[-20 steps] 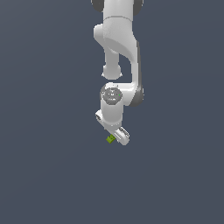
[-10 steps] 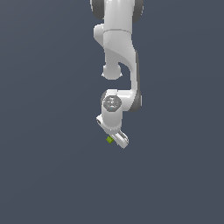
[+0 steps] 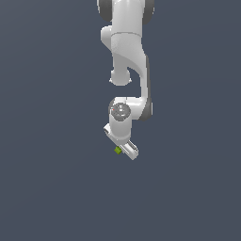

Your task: Pick up the object and move it to a goal position.

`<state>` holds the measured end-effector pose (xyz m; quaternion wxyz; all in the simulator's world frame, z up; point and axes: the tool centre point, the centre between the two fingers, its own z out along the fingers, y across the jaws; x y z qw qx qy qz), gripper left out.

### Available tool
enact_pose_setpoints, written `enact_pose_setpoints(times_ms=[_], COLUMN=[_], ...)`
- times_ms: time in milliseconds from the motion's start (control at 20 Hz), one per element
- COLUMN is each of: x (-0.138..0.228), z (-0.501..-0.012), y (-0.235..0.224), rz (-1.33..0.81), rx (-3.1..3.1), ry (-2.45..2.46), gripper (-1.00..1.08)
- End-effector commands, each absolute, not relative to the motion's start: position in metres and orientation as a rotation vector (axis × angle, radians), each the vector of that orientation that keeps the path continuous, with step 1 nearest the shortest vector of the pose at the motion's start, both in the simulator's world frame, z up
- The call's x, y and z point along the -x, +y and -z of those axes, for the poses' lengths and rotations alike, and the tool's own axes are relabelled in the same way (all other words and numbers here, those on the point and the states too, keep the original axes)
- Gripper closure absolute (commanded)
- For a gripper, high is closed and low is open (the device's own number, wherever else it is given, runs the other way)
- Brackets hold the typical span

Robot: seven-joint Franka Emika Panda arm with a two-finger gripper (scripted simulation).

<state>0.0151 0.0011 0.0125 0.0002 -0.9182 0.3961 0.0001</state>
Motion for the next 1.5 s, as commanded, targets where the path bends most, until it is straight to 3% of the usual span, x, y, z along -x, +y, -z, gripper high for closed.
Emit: enact_pose_setpoints(times_ms=[0, 600, 1450], x=[-0.015, -0.018, -0.034], z=[-0.012, -0.052, -0.230], y=[0.001, -0.015, -0.087], rz=[0.000, 0.000, 0.000], rx=[2.884, 2.884, 2.883], ry=[1.245, 1.245, 1.247], gripper=[1.08, 1.08, 1.08])
